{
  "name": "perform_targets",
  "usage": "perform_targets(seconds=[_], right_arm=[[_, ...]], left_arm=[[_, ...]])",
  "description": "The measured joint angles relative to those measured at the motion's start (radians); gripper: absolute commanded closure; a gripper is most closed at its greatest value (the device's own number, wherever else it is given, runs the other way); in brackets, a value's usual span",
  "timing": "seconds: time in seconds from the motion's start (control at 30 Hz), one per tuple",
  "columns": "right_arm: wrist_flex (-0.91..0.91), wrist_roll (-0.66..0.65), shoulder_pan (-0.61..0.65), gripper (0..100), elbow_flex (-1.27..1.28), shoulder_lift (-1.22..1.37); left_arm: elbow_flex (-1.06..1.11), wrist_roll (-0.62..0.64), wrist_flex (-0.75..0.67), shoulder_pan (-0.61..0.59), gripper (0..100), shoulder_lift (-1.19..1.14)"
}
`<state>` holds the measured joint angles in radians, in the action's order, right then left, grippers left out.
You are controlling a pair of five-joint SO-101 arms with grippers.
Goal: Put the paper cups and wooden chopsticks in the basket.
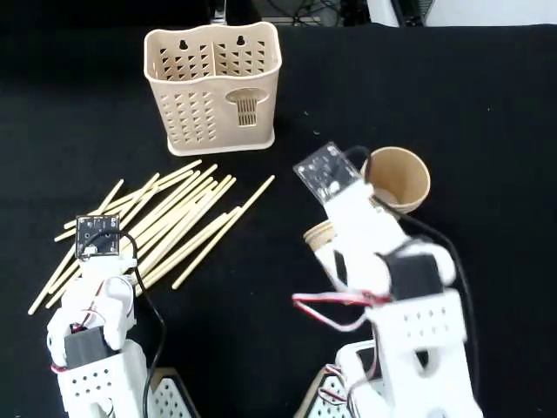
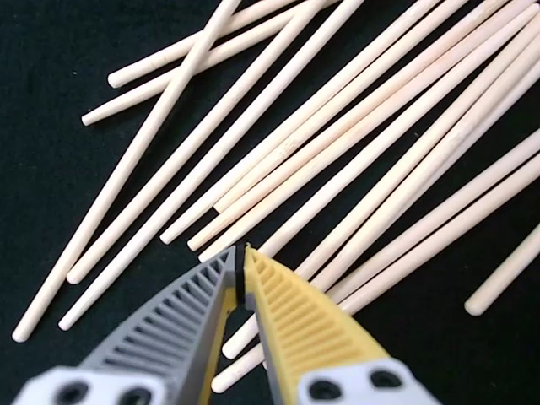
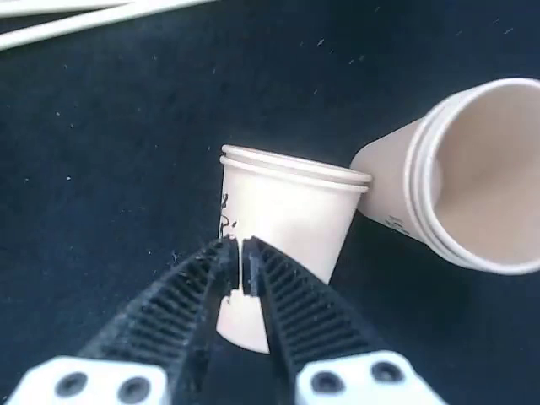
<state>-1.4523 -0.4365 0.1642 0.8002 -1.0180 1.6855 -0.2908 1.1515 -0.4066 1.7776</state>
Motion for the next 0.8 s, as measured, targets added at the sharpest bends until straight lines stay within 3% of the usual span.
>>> perform_targets(seconds=[0.27, 0.47, 0.8], right_arm=[[0.046, -0.164, -0.187, 98.5, 0.170, -0.023], [0.147, -0.207, -0.331, 98.5, 0.249, 0.028], [0.219, -0.186, -0.359, 98.5, 0.315, -0.044]], left_arm=[[0.000, 0.000, 0.000, 0.000, 96, 0.000], [0.000, 0.000, 0.000, 0.000, 96, 0.000], [0.000, 0.000, 0.000, 0.000, 96, 0.000]])
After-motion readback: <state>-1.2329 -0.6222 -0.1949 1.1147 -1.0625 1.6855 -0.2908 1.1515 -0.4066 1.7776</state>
